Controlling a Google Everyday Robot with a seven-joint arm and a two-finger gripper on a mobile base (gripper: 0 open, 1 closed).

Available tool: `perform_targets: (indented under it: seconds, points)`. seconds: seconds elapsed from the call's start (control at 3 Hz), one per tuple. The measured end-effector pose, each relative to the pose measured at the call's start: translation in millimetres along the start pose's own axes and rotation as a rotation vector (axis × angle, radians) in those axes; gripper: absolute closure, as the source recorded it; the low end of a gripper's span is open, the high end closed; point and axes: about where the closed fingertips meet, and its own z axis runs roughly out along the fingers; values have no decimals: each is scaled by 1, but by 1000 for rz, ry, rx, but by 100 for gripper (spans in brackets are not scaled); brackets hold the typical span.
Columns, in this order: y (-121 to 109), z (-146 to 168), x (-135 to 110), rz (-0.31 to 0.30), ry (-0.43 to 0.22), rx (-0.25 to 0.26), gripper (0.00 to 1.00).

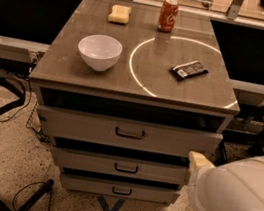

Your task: Open middle drawer

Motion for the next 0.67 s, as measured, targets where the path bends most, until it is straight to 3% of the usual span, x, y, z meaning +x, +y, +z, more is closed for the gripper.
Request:
perform_targets:
  seconds: [0.33,0.67]
  points:
    - [23,48,-12,-65,40,-33,0]
    - [50,117,-12,-100,53,-112,0]
